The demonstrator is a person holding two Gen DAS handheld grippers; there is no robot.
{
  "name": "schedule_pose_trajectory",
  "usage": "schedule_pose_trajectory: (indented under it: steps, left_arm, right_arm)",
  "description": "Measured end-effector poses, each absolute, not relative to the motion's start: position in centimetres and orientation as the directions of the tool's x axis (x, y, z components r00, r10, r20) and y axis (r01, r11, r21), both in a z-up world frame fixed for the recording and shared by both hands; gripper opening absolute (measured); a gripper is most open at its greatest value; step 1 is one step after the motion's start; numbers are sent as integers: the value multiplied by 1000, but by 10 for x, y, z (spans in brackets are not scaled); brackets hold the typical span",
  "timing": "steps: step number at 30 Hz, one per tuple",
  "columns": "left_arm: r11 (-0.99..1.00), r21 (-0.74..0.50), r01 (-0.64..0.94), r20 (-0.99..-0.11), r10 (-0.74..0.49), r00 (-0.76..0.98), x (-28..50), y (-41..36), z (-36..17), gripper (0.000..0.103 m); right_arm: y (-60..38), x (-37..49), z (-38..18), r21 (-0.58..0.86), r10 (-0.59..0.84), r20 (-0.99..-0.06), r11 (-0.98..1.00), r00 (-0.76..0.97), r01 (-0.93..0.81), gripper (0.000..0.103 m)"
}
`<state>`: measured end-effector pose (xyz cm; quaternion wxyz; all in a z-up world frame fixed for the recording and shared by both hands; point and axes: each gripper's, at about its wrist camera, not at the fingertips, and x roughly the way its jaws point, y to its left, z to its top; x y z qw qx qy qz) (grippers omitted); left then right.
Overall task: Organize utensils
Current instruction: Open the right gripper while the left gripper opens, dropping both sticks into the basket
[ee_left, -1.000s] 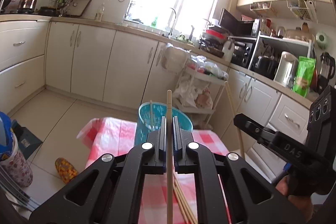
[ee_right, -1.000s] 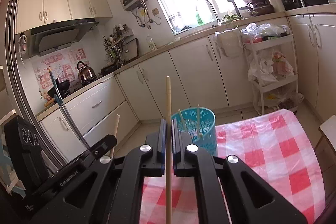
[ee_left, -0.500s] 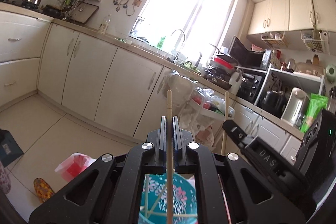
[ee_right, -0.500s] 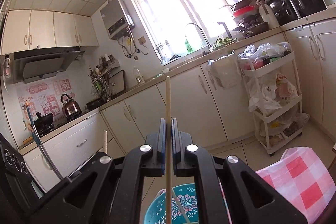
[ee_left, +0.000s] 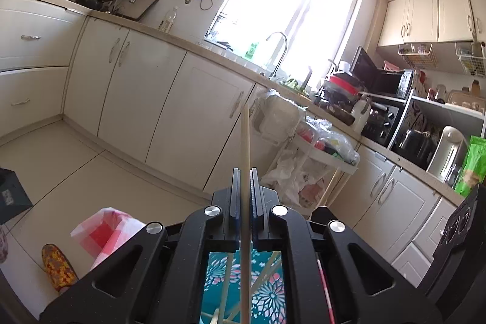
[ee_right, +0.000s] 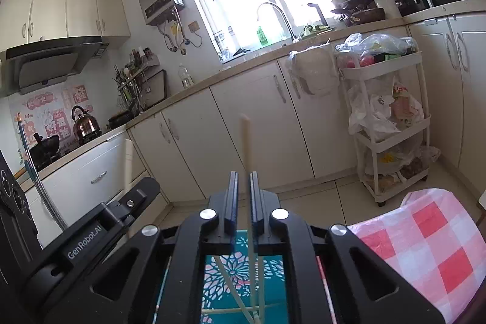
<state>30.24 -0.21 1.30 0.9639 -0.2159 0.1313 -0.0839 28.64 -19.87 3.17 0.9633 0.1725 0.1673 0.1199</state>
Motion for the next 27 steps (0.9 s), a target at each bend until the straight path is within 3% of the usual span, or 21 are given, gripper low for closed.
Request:
schedule_pose_trajectory:
  steps: [9,18,23,27]
  left_arm:
    - [876,-465,125,-245,-264,933,290,4,18,11]
    - [841,-529,114,-339,-332,880,304,26,9,12]
    - [882,-471,5,-468,-255,846,283,70,-9,34]
    - [945,-320,-61,-641,-169,748,268,89,-45,35]
  right_arm:
    - [-210,264,39,381,292,-310,910,905,-162,31]
    - [-231,240,36,429,310,-336,891,890,-148,36]
    - [-252,207,26,430,312,-348,891,884,-145,42]
    - [-269,184,6,435,302,-402,893,864,-110,43]
